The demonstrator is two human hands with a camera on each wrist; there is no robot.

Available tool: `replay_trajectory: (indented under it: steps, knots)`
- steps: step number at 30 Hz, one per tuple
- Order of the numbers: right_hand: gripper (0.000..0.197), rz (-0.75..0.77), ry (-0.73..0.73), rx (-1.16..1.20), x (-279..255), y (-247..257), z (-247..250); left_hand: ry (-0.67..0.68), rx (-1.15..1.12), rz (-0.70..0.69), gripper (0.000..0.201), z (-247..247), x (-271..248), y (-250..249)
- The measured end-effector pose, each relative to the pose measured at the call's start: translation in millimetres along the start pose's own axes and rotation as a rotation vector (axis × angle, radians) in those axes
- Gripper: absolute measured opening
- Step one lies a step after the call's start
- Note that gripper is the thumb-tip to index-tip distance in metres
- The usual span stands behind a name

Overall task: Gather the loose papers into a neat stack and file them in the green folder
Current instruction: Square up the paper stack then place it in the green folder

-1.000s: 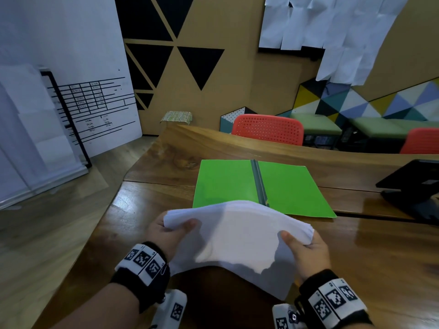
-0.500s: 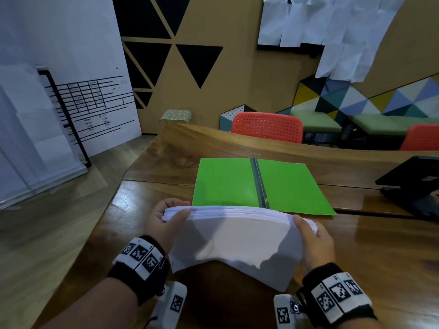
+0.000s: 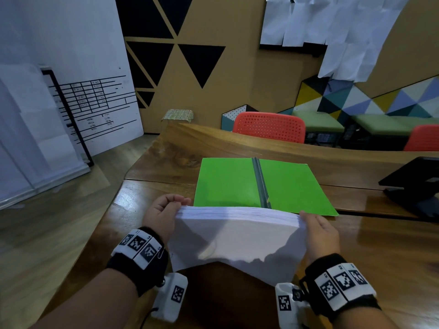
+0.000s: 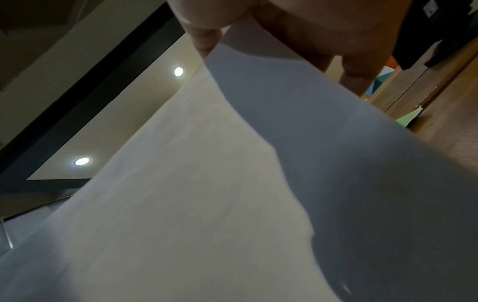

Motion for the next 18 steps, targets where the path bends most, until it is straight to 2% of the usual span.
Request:
replay_trajectory:
  steps: [3,4,5,7,8,9,11,13,14,18]
  knots:
    - [0.022,0.032,0.056,0.026,0.0,4.2,-5.2,0.032,-0.020,0.008,0.024,-2.0,0.0,-2.9]
    - [0.030,0.037,0.099,0.064,0.0,3.7,-7.4,0.054,-0.035,0.002,0.019,-2.8,0.5,-3.7]
    - [0.046,0.038,0.148,0.089,-0.4,3.0,-8.7,0.094,-0.044,-0.007,0.031,-4.4,-0.1,-3.3]
    - [0.069,0.058,0.257,0.153,-2.5,0.9,-11.3,0.164,-0.054,-0.017,0.085,-4.2,-0.6,3.9]
    - [0.077,0.058,0.309,0.176,-4.1,-3.3,-12.6,0.187,-0.077,0.008,0.098,-4.4,-3.4,8.2]
    - [0.088,0.047,0.343,0.188,-4.0,-10.9,-13.6,0.217,-0.088,0.013,0.100,-5.4,-5.2,13.9]
    - [0.103,0.032,0.342,0.155,-2.8,-26.3,-15.0,0.224,-0.031,0.026,0.078,-8.5,-13.3,17.8]
    - [0.091,0.062,0.283,0.134,-1.9,-31.2,-14.3,0.141,0.031,0.025,0.037,-9.2,-21.4,12.2]
    - [0.079,0.080,0.257,0.141,-4.3,-27.9,-14.8,0.090,0.060,0.029,0.025,-8.4,-23.5,7.8]
    - [0.055,0.163,0.224,0.183,-18.6,-6.6,-16.1,0.045,0.041,-0.018,0.028,-3.8,-21.0,-1.9]
Point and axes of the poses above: each hand's wrist, its own x-axis towards the middle knuckle, its own z-axis out of the back of the hand, y = z × x, the point moved 8 cm from there along x, towards the middle knuckle, and after that the axes turned 2 degrees about -z, right-handed, at the moved point
